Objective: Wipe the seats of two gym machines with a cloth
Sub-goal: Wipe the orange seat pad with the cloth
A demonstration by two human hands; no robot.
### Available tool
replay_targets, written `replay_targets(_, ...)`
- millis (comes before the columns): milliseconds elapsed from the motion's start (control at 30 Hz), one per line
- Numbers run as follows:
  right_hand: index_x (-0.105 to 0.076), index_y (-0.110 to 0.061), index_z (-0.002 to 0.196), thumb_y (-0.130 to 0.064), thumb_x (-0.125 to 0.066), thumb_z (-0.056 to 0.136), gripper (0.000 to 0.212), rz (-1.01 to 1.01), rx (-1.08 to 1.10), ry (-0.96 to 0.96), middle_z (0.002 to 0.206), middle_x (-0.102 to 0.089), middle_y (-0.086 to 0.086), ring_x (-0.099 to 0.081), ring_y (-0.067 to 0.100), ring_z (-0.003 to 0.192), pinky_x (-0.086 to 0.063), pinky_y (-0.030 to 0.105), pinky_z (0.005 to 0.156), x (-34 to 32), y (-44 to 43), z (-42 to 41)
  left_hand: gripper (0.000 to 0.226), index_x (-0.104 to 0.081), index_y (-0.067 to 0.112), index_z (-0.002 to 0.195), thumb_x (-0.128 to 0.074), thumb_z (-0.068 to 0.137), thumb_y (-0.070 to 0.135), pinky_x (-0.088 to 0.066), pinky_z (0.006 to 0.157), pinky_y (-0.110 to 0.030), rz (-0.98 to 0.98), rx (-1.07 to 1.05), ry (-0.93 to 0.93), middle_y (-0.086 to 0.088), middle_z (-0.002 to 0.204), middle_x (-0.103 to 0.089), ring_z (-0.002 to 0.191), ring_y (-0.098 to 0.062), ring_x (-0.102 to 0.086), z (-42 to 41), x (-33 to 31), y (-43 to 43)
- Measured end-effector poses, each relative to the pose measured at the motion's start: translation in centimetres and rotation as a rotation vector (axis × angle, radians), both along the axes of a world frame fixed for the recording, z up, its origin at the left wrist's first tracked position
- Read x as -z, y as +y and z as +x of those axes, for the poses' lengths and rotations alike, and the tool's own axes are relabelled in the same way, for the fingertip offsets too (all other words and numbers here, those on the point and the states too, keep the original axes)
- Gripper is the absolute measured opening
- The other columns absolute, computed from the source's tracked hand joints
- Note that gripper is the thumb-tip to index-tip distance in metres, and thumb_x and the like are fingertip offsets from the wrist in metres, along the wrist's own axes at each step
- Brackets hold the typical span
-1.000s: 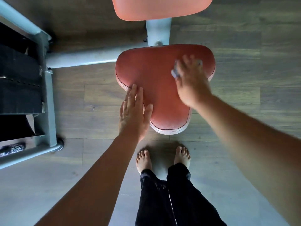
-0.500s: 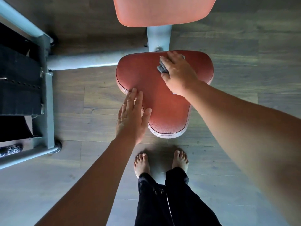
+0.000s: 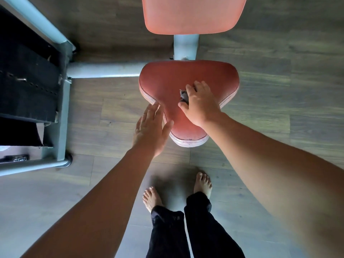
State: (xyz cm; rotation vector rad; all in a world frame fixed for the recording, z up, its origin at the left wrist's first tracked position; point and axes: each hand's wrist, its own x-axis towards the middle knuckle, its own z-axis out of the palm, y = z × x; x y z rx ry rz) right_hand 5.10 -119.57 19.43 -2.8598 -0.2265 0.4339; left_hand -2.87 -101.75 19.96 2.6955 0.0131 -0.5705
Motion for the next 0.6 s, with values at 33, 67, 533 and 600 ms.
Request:
replay_targets(33, -0.048, -0.007, 0.145, -0.046, -0.057, 0.098, 0.062, 0.001, 0.025, -0.022, 0.149, -0.046, 0.021, -0.035, 0.041, 0.143, -0.035, 0.048, 0.118, 0.0, 0.4, -0.1, 0.069, -0.013, 0.023, 0.167, -0.031, 0.108, 0.054, -0.017, 0.130, -0.047, 0.006, 0.012, -0.006, 0.003, 0.176, -0.007, 0.163, -0.019, -0.003, 0.1, -0.1, 0.0)
replay_targets(67, -0.053, -0.008, 0.139, -0.044, -0.058, 0.097, 0.056, 0.012, 0.049, -0.048, 0.142, -0.051, 0.018, -0.041, 0.039, 0.137, -0.043, 0.048, 0.111, -0.1, 0.6, -0.3, 0.069, -0.013, 0.023, 0.167, -0.032, 0.108, 0.054, -0.017, 0.130, -0.047, 0.009, 0.029, -0.011, 0.003, 0.176, -0.008, 0.163, -0.019, -0.003, 0.2, -0.3, 0.0)
replay_targets(533, -0.066, -0.014, 0.110, -0.019, -0.060, 0.091, 0.020, 0.056, 0.018, -0.238, 0.106, -0.071, 0.007, -0.067, 0.032, 0.100, -0.056, 0.040, 0.079, 0.9, -0.8, -0.3, 0.067, -0.024, 0.020, 0.165, -0.037, 0.108, 0.053, -0.016, 0.130, -0.049, -0.038, 0.243, -0.177, 0.001, 0.174, -0.018, 0.162, -0.021, -0.010, 1.8, 1.5, -1.4)
replay_targets(600, -0.065, -0.014, 0.111, -0.020, -0.059, 0.091, 0.021, 0.036, -0.027, -0.264, 0.106, -0.072, 0.009, -0.067, 0.034, 0.099, -0.053, 0.039, 0.078, 1.3, -1.1, -0.1, 0.069, -0.026, 0.019, 0.164, -0.038, 0.106, 0.055, -0.015, 0.130, -0.048, -0.066, 0.227, -0.246, 0.000, 0.174, -0.020, 0.162, -0.022, -0.011, 2.3, 2.4, -1.6)
